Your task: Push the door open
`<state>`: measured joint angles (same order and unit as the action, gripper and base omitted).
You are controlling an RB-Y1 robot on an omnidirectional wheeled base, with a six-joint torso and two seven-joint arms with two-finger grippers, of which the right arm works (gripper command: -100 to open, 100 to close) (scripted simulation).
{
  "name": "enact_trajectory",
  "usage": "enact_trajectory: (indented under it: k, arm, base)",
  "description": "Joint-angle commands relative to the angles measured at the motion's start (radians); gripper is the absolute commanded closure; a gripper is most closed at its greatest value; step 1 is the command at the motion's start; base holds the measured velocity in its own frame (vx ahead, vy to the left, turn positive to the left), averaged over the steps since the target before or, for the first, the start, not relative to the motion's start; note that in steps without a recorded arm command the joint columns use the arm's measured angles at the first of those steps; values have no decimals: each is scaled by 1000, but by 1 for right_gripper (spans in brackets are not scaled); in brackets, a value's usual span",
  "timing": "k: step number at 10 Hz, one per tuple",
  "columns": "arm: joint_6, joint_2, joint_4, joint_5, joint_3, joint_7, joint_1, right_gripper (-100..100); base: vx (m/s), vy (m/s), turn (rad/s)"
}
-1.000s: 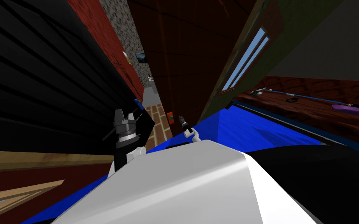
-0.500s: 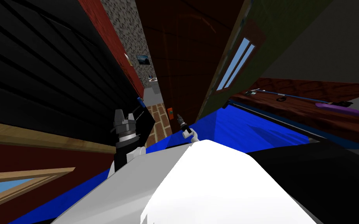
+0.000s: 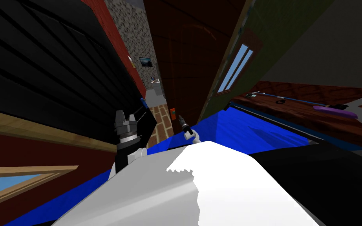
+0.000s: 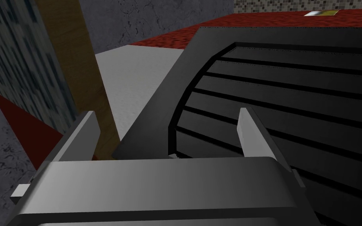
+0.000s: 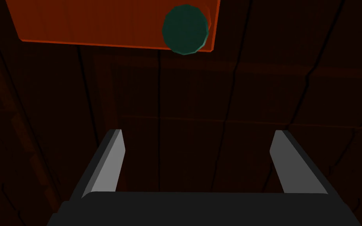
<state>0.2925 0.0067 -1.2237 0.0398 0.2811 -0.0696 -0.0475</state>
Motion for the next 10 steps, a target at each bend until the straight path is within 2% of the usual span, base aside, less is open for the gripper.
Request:
enact_trajectory:
  k: [1,2,4,7,9,10]
  arm:
    - [7,-19,10,-1,-6,-4,-6,-100]
    - [10,-26,15,-1,-10,-4,-9,-100]
    - [15,-20,21,-1,-15,-5,-14,-100]
    - [21,21,30,0,-22,-6,-21,-100]
    - [23,34,32,0,-23,-6,-22,-100]
    - [20,30,28,-1,-22,-7,-19,-100]
  base:
    - [186,-124,37]
    - [224,-125,42]
    - [205,-40,30]
    - [168,128,10]
    - [78,207,-6]
    - [31,92,-10]
